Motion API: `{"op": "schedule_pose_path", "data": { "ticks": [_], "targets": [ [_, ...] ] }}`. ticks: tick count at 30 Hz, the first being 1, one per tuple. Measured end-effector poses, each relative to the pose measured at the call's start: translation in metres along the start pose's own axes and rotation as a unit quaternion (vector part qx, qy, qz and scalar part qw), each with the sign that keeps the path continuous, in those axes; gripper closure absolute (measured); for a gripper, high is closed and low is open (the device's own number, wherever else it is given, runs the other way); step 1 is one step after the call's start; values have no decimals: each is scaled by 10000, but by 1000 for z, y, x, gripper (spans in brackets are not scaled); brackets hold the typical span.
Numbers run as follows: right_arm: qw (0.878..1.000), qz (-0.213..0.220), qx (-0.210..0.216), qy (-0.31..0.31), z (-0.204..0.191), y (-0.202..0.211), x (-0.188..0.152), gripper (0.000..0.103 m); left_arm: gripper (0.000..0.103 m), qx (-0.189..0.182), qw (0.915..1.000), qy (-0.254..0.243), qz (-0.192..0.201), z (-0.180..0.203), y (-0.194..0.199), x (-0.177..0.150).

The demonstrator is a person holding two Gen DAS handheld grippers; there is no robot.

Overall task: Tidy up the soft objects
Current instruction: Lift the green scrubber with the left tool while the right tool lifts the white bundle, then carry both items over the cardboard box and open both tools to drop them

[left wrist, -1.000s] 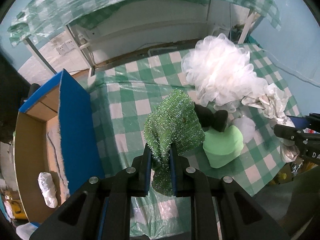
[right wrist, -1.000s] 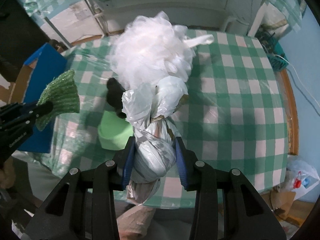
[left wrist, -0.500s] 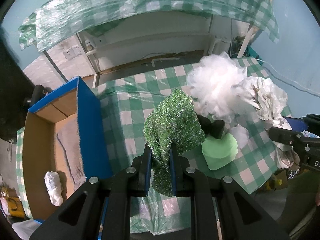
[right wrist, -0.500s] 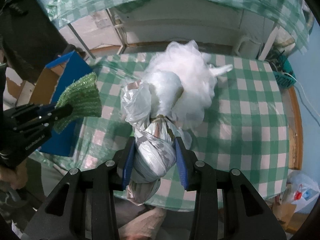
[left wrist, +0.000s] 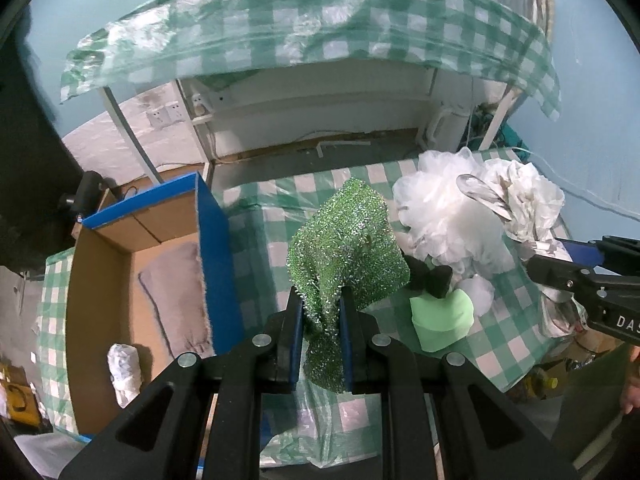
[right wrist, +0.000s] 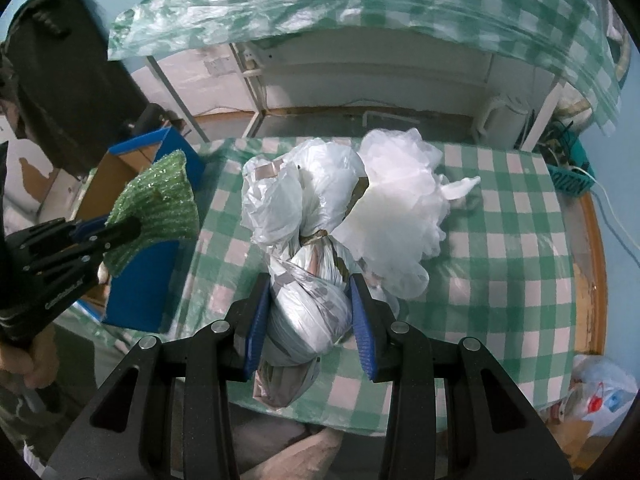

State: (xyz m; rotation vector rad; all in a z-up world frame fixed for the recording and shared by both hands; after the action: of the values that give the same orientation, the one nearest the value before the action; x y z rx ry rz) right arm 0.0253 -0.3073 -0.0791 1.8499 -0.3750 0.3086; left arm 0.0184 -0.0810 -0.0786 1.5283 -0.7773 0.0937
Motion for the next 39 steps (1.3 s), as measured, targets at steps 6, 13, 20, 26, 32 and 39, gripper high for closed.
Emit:
{"op": "schedule_pose_path", "data": {
  "ticks": [6,13,20,26,32,39],
  "targets": [
    [9999,58,71,79,-15,1,6,65,87,100,9998,143,63,-15,8,-4],
    [9996,84,157,199,-35,-1,13,65,87,217,9992,326,100,-35,15,-12],
    [9991,58,224,347,-58,-6,15,65,87,332,9982,480,151,-53,24,-21],
    [9984,19,258,494,-79,-13,17,65,87,426,9971,596,188,-66,30,-28],
    [9975,-17,337,617,-98,-19,19,65,87,509,9959,721,186,-80,33,-38],
    [9957,-110,428,812,-127,-31,20,65,87,602,9939,907,156,-100,34,-48]
  ]
}}
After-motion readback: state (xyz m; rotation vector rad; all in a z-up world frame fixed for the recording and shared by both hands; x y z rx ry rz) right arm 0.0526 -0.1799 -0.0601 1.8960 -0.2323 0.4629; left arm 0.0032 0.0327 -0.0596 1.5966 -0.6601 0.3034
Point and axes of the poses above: each gripper's, at about its wrist camera, not at the fingertips, and y roughly against the way its jaws point, z to its right, x to its top, the point moved 1 cm from there along -y, roughly the way its jaws point, and after that the axes turned 14 degrees about -y, right-handed, at the moved point
